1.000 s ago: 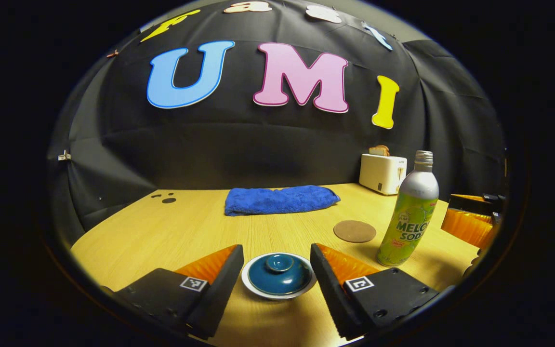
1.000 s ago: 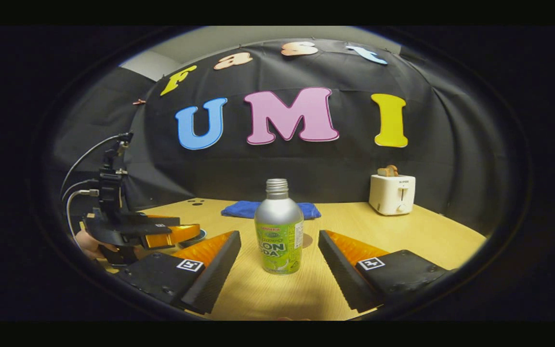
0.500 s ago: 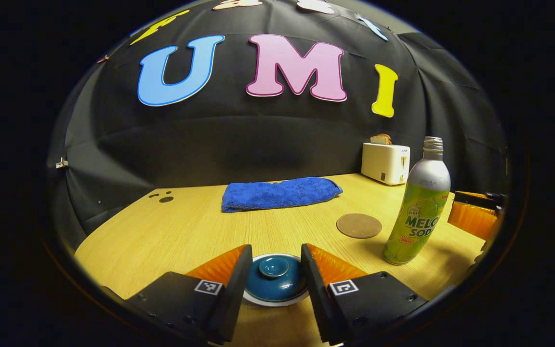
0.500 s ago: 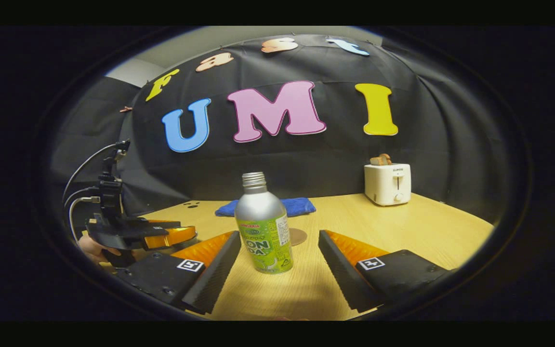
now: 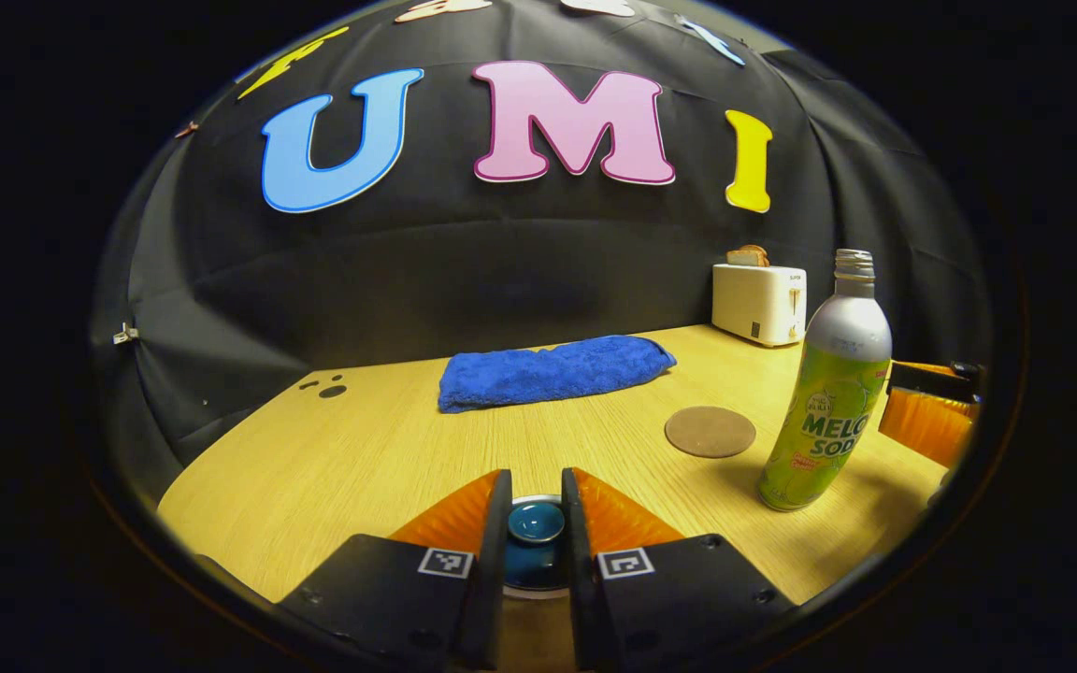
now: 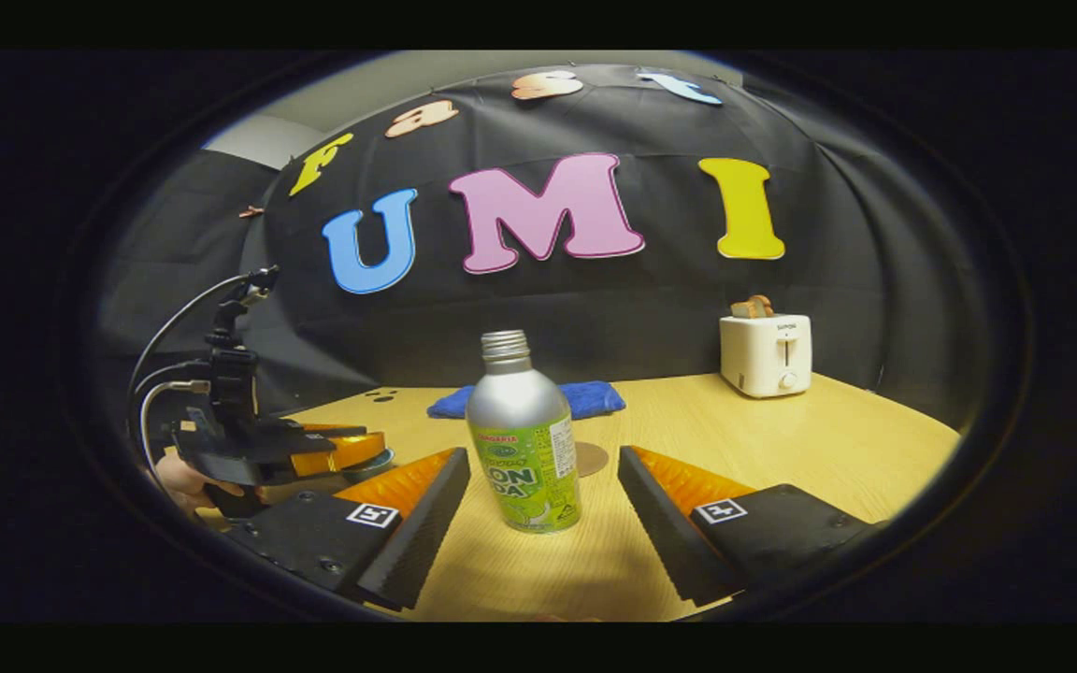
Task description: Open the teacup lid with one hand, grasp the water bottle and pour water into the teacup with the other hand; after pouring, place the water bottle on the coaster and then close the teacup lid.
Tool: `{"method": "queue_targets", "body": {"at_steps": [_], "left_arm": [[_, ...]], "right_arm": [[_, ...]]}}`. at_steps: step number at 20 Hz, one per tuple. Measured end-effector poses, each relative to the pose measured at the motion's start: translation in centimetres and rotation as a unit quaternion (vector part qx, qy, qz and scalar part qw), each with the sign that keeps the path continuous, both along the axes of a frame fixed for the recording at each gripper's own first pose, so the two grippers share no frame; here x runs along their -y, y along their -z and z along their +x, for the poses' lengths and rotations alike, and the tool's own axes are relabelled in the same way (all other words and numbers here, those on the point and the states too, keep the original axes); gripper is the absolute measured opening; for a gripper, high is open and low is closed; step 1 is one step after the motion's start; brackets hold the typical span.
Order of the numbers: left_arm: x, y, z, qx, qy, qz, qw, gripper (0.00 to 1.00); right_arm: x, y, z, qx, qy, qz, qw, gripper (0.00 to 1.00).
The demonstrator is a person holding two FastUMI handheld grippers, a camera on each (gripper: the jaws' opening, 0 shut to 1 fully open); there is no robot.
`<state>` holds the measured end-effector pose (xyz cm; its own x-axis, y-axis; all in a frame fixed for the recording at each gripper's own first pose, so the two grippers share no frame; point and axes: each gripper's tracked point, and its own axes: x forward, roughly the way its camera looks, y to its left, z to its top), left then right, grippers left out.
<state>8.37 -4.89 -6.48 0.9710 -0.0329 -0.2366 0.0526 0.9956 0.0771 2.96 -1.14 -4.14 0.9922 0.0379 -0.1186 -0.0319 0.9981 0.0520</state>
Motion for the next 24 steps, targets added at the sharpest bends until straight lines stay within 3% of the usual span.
{"method": "queue_targets", "body": {"at_steps": [3,6,13,24], "left_arm": [[0.2,-0.4,-0.1,0.006,0.001,-0.007,1.0,0.26],[0.4,-0.7,-0.2,0.014,0.004,-0.008,1.0,0.27],[0.5,-3.3,-1.2,0.05,0.005,-0.007,0.999,0.27],[0.1,-5.1,-2.4,0.074,0.007,-0.011,0.997,0.27]], "right_arm": [[-0.2,0.3,0.2,-0.003,-0.004,0.001,1.0,0.99],[-1.1,0.9,0.6,-0.012,-0.02,0.009,1.0,0.99],[-0.1,1.7,1.8,-0.015,0.008,-0.026,1.0,0.99],[-0.7,0.1,6.0,0.002,0.026,-0.01,1.0,0.99]]}}
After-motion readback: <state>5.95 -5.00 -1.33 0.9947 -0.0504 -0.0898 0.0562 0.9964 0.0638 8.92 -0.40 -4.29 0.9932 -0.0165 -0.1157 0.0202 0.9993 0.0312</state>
